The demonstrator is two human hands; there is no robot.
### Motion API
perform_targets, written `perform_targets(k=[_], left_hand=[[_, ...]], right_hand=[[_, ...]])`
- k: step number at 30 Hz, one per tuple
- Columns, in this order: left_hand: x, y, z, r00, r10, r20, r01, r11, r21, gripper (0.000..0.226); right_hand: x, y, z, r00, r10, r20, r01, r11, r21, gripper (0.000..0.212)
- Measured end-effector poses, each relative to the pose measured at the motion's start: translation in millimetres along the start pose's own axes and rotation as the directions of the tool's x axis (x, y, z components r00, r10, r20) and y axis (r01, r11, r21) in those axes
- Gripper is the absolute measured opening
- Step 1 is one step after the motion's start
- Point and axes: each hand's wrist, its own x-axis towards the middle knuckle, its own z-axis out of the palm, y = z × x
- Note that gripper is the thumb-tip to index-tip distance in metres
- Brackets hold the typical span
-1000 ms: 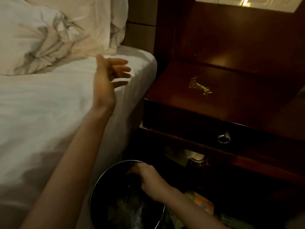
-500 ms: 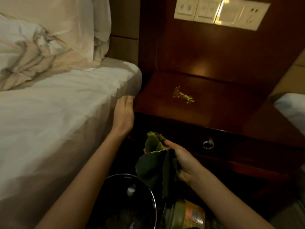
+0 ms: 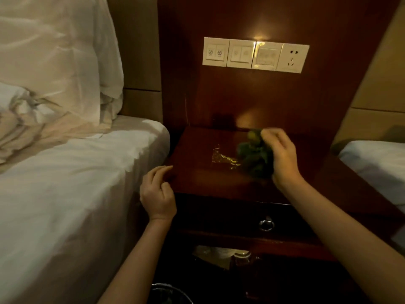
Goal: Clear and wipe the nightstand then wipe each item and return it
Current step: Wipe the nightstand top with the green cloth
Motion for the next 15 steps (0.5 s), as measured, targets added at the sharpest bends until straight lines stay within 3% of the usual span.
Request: perform_targets(k=[1, 2, 4, 6, 7, 8, 10, 13, 15], left_hand=[[-0.4, -0.5, 0.2, 1.0, 0.013, 0.0, -0.013, 1.0, 0.001, 0.051], [-0.6, -1.3, 0.0, 1.0, 0.02, -0.002, -0.02, 1.0, -0.002, 0.051], [1.0, -3.1, 0.4, 1.0, 0.007, -0.017, -0.008, 0.999, -0.034, 0.052], [2.7, -4.1, 1.9, 0.999, -0.01, -0.041, 0.007, 0.996, -0.085, 0.053], [2.7, -3.9, 2.9, 0.998, -0.019, -0.053, 0.013, 0.994, -0.106, 0.054], [2.3, -3.9, 3.9, 0.998, -0.03, -0.062, 0.023, 0.992, -0.124, 0.055], [1.6, -3.2, 5.4, 0.995, -0.057, -0.076, 0.045, 0.987, -0.152, 0.058], [0.9, -3.1, 7.4, 0.994, -0.045, -0.097, 0.028, 0.986, -0.167, 0.06], [1.5, -3.6, 8.8, 0.992, -0.038, -0.123, 0.016, 0.985, -0.174, 0.058]], right_hand=[[-3.9, 12.9, -13.1, 0.996, 0.018, 0.085, 0.009, 0.952, -0.305, 0.017], [-8.2, 25.8, -25.8, 0.984, 0.098, 0.147, 0.004, 0.821, -0.571, 0.021], [-17.4, 38.7, -43.2, 0.975, 0.178, 0.136, 0.007, 0.584, -0.812, 0.028], [-21.9, 39.9, -53.6, 0.993, 0.076, 0.094, 0.038, 0.544, -0.838, 0.025], [-24.8, 37.4, -54.2, 0.995, 0.059, 0.075, 0.032, 0.535, -0.844, 0.013], [-25.3, 39.2, -55.7, 0.996, 0.057, 0.062, 0.025, 0.503, -0.864, 0.018], [-26.5, 43.8, -55.6, 0.992, 0.128, -0.01, -0.064, 0.42, -0.905, 0.051], [-20.7, 49.2, -51.6, 0.983, 0.158, -0.093, -0.134, 0.274, -0.952, 0.053], [-11.8, 48.7, -46.2, 0.974, 0.201, -0.105, -0.16, 0.283, -0.946, 0.052]])
